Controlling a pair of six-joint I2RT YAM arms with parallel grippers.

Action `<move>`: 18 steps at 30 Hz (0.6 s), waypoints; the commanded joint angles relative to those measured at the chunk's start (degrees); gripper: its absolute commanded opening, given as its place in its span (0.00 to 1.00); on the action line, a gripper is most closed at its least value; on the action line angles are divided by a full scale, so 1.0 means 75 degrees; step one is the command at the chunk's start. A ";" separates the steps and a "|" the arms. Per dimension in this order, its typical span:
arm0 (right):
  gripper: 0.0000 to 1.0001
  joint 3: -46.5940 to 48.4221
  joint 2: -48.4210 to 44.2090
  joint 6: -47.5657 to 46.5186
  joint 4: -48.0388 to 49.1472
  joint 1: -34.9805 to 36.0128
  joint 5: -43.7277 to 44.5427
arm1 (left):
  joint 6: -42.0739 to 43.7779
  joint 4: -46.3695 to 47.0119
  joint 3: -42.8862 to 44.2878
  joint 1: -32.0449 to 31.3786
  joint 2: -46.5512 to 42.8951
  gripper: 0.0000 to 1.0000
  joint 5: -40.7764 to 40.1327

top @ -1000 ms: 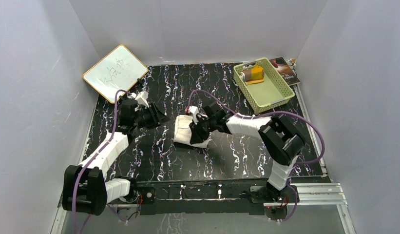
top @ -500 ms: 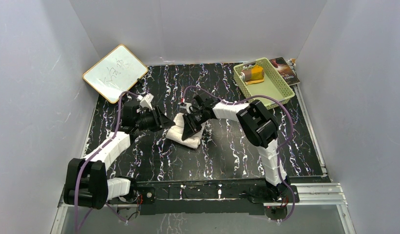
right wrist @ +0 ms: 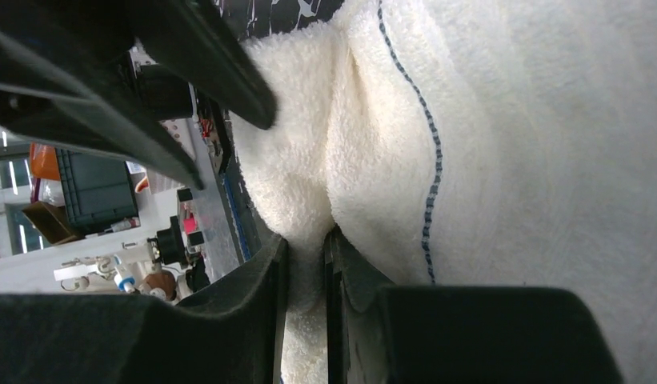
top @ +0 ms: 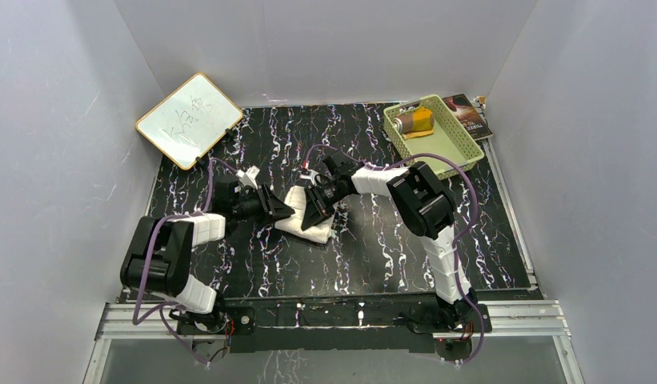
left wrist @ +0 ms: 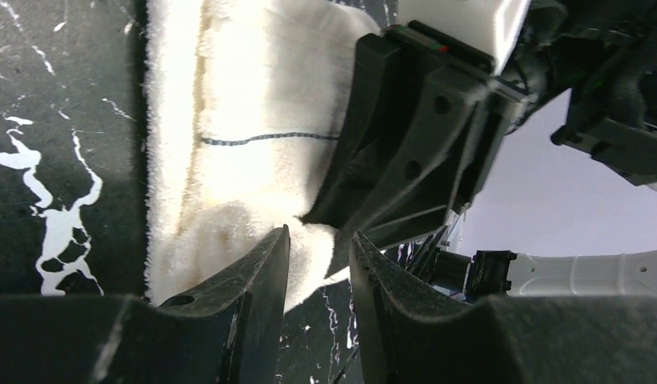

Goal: Roll the towels
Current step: Roll the towel at the center of the board.

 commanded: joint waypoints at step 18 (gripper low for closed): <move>0.53 -0.0020 -0.1626 -0.1085 0.0152 0.0356 0.4981 | 0.1082 -0.0290 0.0211 -0.0537 0.1345 0.26 -0.1030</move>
